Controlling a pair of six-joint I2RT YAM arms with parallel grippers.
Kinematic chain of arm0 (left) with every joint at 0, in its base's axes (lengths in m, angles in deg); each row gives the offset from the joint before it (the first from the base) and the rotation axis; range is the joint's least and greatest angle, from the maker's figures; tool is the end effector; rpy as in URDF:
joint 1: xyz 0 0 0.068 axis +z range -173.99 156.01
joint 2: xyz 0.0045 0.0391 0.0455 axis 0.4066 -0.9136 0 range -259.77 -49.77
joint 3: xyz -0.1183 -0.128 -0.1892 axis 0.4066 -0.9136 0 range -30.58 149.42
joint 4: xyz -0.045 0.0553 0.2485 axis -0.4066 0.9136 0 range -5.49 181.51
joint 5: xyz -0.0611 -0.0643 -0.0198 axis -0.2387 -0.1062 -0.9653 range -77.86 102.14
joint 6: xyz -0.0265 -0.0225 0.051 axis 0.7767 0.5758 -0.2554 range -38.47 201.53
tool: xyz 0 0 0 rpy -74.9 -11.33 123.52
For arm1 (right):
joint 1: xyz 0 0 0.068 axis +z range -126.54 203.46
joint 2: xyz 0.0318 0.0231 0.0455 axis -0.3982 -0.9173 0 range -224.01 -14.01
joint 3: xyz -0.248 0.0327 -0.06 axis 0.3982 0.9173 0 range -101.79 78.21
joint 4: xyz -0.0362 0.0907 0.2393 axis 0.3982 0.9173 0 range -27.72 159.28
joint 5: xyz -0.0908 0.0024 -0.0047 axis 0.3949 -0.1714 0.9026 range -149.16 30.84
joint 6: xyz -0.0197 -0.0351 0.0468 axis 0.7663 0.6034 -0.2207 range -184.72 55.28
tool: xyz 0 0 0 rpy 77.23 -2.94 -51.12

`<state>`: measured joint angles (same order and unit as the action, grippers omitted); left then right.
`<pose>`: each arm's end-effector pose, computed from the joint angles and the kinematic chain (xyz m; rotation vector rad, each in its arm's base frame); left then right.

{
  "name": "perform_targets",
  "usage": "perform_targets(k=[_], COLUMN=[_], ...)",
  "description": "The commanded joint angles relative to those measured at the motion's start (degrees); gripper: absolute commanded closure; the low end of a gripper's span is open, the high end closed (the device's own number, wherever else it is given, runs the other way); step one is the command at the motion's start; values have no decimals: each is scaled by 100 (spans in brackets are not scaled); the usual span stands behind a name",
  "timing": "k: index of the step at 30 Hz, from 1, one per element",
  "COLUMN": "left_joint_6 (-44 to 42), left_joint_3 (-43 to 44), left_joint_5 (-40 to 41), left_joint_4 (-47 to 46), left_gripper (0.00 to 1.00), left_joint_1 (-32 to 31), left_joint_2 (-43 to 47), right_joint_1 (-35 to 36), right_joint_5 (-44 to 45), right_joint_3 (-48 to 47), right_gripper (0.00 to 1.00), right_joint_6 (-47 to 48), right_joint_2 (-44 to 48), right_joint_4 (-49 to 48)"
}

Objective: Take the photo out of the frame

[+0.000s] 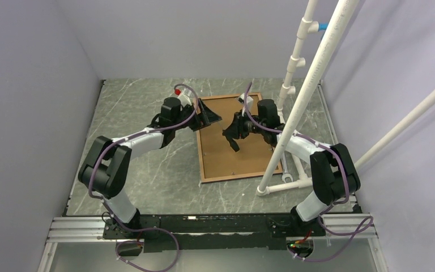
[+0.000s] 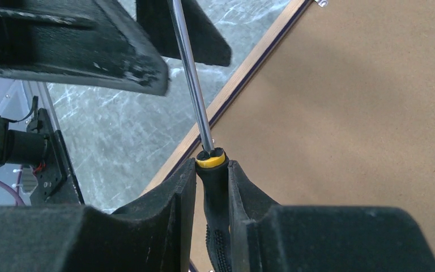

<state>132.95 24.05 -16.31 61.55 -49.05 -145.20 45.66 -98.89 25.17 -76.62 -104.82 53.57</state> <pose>0.3305 -0.1790 0.2124 -0.0989 2.0859 -1.3350 0.3105 0.1587 0.2073 -0.6267 2.0316 1.0771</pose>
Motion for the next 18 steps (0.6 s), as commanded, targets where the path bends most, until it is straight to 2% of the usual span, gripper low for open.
perform_targets(k=[1, 5, 7, 15, 16, 18], left_joint_6=[382, 595, 575, 714, 757, 900], left_joint_3=[404, 561, 641, 602, 601, 548], left_joint_5=[349, 410, 494, 569, 534, 468], left_joint_4=[-337, -411, -264, 32, 59, 12], left_gripper=[15, 27, 37, 89, 93, 100], left_joint_1=[-260, -415, -474, -507, -501, -504], left_joint_2=[-282, -468, -484, -396, -396, -401], right_joint_1=[52, 78, 85, 109, 110, 110], right_joint_5=[-155, -80, -27, 536, 626, 789], right_joint_3=[-311, -246, -242, -208, -177, -141], right_gripper=[100, 100, 100, 100, 97, 85], right_joint_6=[189, 217, 223, 83, 20, -89], right_joint_2=[111, 180, 197, 328, 370, 441], right_joint_4=[-204, -171, -137, 26, 27, 100])
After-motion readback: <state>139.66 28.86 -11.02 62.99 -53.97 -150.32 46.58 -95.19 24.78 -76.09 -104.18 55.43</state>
